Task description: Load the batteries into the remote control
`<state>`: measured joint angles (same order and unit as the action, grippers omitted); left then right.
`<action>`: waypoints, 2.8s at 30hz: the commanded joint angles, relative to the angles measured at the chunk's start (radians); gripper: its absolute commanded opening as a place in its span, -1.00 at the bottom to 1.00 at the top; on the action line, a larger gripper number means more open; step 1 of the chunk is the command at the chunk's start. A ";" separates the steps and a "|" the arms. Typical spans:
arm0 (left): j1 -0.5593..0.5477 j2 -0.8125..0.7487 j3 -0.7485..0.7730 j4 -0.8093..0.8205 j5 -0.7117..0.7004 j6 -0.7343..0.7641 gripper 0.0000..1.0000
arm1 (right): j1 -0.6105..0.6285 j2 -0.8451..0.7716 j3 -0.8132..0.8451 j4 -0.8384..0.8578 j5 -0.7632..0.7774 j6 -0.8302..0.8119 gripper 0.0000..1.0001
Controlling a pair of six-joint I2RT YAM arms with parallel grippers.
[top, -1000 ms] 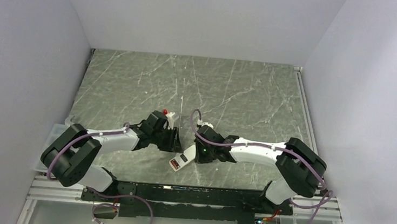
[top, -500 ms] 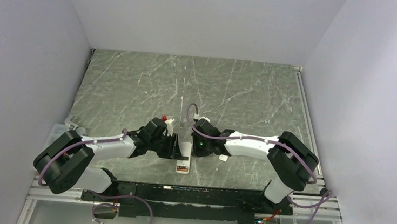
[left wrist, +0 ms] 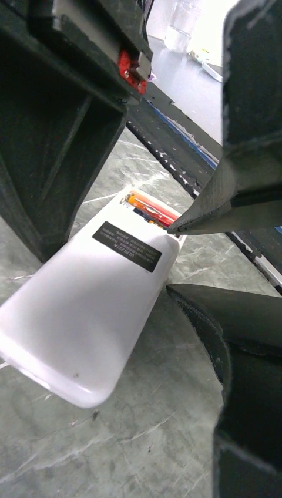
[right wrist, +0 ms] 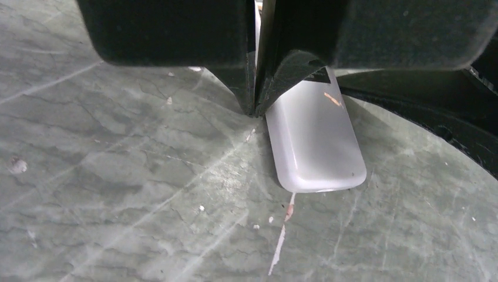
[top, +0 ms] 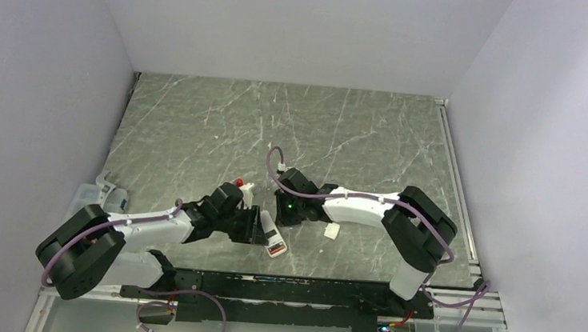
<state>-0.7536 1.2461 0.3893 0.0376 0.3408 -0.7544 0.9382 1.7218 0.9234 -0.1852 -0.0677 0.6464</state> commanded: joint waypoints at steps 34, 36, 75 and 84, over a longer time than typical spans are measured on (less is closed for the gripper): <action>-0.030 -0.457 0.004 -0.359 -0.122 -0.039 0.02 | -0.015 -0.172 0.112 -0.279 0.136 -0.129 -0.07; -0.029 -0.458 0.011 -0.368 -0.124 -0.028 0.04 | -0.024 -0.216 0.095 -0.314 0.167 -0.144 0.00; -0.029 -0.423 0.050 -0.316 -0.004 0.102 0.20 | -0.129 -0.324 0.027 -0.588 0.086 -0.939 0.61; -0.030 -0.416 0.066 -0.332 0.002 0.111 0.20 | -0.160 -0.198 0.034 -0.595 0.116 -0.938 0.59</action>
<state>-0.7799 0.8310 0.4091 -0.3126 0.3237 -0.6678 0.7979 1.5387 0.9321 -0.7685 0.0345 -0.2703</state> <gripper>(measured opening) 0.596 0.796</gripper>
